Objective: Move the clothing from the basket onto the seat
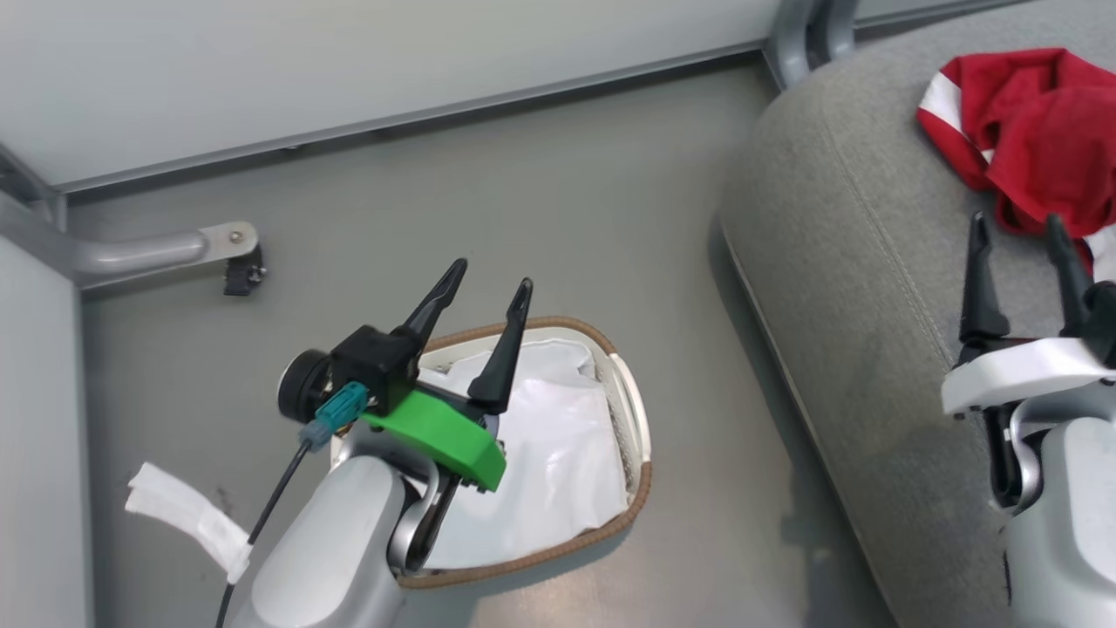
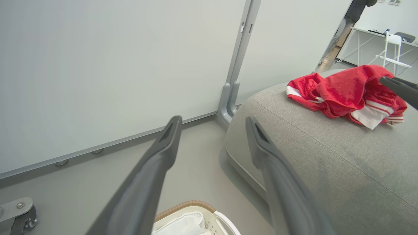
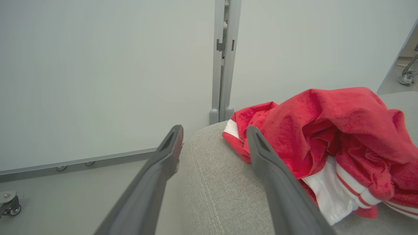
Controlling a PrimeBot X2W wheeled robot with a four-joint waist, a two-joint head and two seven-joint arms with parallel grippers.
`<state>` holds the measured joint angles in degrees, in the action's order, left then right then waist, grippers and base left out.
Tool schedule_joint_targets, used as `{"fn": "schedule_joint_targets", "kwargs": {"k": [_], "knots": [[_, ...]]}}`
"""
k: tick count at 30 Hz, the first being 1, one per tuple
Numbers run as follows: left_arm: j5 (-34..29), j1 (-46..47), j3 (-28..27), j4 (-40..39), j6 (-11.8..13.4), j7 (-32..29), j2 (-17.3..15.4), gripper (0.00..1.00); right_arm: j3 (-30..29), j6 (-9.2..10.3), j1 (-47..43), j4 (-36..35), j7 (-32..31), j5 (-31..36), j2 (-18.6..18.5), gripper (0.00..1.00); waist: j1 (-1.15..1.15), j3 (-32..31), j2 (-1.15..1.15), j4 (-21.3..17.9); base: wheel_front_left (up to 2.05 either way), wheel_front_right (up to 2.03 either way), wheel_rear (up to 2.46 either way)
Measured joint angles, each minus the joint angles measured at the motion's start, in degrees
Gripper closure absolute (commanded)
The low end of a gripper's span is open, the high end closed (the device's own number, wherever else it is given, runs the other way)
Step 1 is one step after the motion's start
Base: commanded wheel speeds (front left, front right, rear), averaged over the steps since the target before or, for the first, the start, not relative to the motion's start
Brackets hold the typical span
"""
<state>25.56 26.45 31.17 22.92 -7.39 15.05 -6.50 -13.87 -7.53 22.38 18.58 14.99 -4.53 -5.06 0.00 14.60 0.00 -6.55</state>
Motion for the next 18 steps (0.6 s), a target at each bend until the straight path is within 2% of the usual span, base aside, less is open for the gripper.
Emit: {"fn": "schedule_joint_targets", "kwargs": {"k": [8, 18], "knots": [[-3.65, -6.48, -9.84, 1.14, 0.31, 0.01, 0.41, 0.0, 3.16, 0.0, -2.62, 1.59, 0.0, -0.71, 1.54, 0.0, 0.0, -3.84, 0.0, 4.01, 0.0, 0.0, 0.0], [-8.2, -15.04, -18.83, 0.88, 0.3, 0.08, 1.66, 0.0, 5.64, 0.0, -7.33, 2.7, 0.0, -2.03, 2.02, 0.0, 0.0, -8.6, 0.0, 6.37, 0.0, 0.0, 0.0]]}}
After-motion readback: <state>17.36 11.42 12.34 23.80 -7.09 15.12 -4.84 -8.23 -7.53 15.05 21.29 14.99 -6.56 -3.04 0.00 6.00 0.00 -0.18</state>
